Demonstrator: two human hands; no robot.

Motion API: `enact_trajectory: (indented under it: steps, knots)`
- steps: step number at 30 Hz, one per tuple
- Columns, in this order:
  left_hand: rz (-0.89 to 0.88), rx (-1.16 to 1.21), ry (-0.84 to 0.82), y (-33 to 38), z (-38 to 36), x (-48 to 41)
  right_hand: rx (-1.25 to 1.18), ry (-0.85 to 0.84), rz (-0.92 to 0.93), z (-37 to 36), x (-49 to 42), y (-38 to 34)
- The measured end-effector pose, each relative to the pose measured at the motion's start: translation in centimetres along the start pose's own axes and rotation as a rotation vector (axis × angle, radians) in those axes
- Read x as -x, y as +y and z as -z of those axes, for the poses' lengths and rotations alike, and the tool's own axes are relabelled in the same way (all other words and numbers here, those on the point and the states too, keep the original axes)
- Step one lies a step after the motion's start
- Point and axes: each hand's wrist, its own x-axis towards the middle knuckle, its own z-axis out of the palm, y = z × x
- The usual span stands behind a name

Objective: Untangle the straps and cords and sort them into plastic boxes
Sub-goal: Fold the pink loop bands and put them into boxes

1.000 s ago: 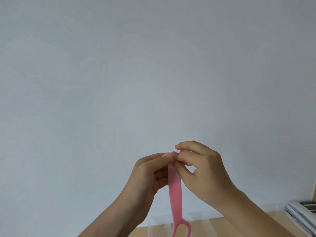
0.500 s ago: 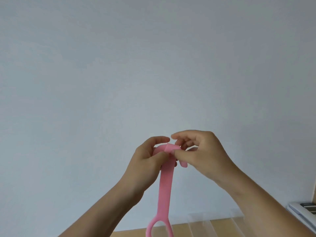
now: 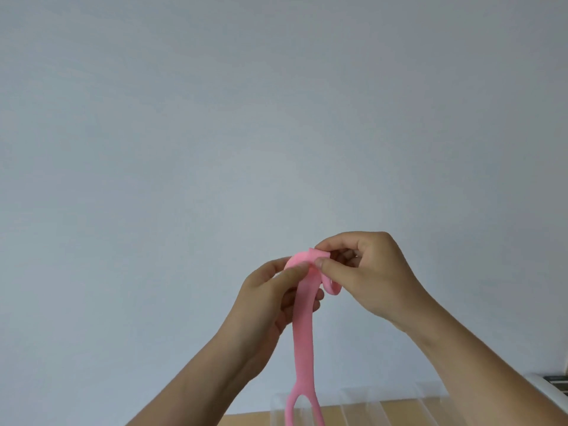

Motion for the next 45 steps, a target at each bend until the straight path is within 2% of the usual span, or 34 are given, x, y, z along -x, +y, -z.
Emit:
enact_trajectory:
  steps: [5,12,19,24,28,32,35,37,40,45]
  knots:
    - [0.150,-0.066,0.046,-0.9,-0.2,0.4,0.272,0.210,0.191,-1.3,0.2,0.9]
    - [-0.022,-0.204,0.094,-0.7,-0.5,1.0,0.472,0.362,0.469,-2.2,1.0,2.0]
    - [-0.070,-0.120,0.093,-0.5,-0.6,0.8,0.540,0.411,0.591,-2.4,1.0,2.3]
    - [-0.107,-0.090,0.074,-0.6,-0.6,0.6,0.547,0.355,0.555,-2.2,1.5,2.4]
    - [-0.100,-0.063,0.078,-0.8,-0.3,0.1,0.462,0.278,0.474,-2.1,1.7,1.9]
    - [-0.123,-0.076,0.059,-0.7,-0.2,-0.1,0.251,0.277,0.285,-1.6,1.0,1.4]
    - [-0.150,-0.102,0.073,-0.5,0.0,-0.4,0.075,0.103,0.076,-1.3,0.0,1.0]
    - [-0.154,-0.127,0.084,-0.4,0.1,-0.6,0.039,0.007,-0.004,-1.1,-0.6,1.0]
    - [-0.143,-0.156,0.091,-0.5,0.2,-0.7,0.086,-0.003,0.011,-1.2,-0.9,1.2]
    - [-0.081,-0.153,0.088,-0.8,0.7,-1.1,0.128,0.095,0.115,-1.3,-0.5,1.8]
